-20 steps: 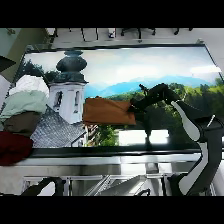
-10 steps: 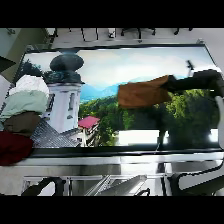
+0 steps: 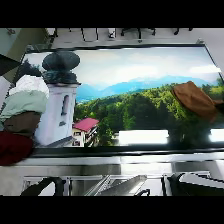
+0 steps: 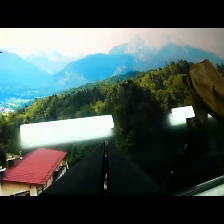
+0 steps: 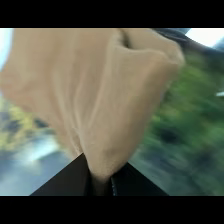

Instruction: Fold the shirts.

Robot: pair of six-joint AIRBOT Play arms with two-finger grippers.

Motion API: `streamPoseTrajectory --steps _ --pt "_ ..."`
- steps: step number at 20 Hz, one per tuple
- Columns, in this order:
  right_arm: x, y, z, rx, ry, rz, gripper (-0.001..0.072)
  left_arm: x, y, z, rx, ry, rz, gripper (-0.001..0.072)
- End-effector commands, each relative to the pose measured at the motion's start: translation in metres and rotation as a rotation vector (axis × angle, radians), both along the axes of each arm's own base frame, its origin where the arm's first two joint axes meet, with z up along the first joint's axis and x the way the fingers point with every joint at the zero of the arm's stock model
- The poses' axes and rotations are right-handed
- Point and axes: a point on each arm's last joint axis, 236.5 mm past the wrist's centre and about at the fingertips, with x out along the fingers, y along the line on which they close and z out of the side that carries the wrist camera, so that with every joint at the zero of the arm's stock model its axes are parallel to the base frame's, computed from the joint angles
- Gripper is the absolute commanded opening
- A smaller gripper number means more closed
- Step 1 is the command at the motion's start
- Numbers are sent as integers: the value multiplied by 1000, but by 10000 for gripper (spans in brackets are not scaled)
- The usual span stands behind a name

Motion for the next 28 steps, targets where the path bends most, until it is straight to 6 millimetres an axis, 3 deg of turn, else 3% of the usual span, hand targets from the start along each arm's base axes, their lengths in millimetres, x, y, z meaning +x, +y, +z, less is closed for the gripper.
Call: streamPoseTrajectory --steps 1,4,8,9,10,11,12,14,16,18,19,20,22,23,25,28 --pt "-69 3 -48 55 79 -172 22 -5 -31 6 -8 -33 -84 14" --pt "-86 25 -72 82 113 -189 23 -8 -57 10 -24 -56 -153 14" --pt "-90 47 -69 152 131 -138 24 -4 -67 -2 10 -30 -177 15" --pt "-91 50 -68 159 134 -135 74 -4 -73 -5 9 -22 -194 15" --pt "-93 55 -67 183 143 -128 360 -3 -78 -9 10 -12 -209 14" --pt "-98 61 -68 211 166 -128 585 -2 -82 -11 10 -4 -221 15" --pt "-107 65 -67 235 204 -124 626 -1 -87 -14 10 4 -232 15" --pt "-132 61 -57 235 282 -97 626 3 -91 -21 12 23 -244 14" --pt "-155 48 -34 204 338 -133 626 9 -92 -28 17 42 -245 14" --pt "-152 37 6 134 276 -200 619 11 -93 -30 27 39 -256 14" --pt "-131 39 26 112 176 -204 528 12 -92 -30 29 37 -255 15" --pt "-94 55 52 110 27 -148 343 12 -92 -30 34 32 -259 15" --pt "-34 115 103 95 -209 77 148 10 -92 -31 40 32 -267 15" --pt "-19 148 116 56 -248 185 21 9 -90 -32 46 36 -264 14" --pt "-4 226 133 -35 -293 421 24 8 -85 -40 51 52 -232 14" --pt "-20 335 142 -104 -324 744 23 -18 -80 -87 37 145 -209 14"
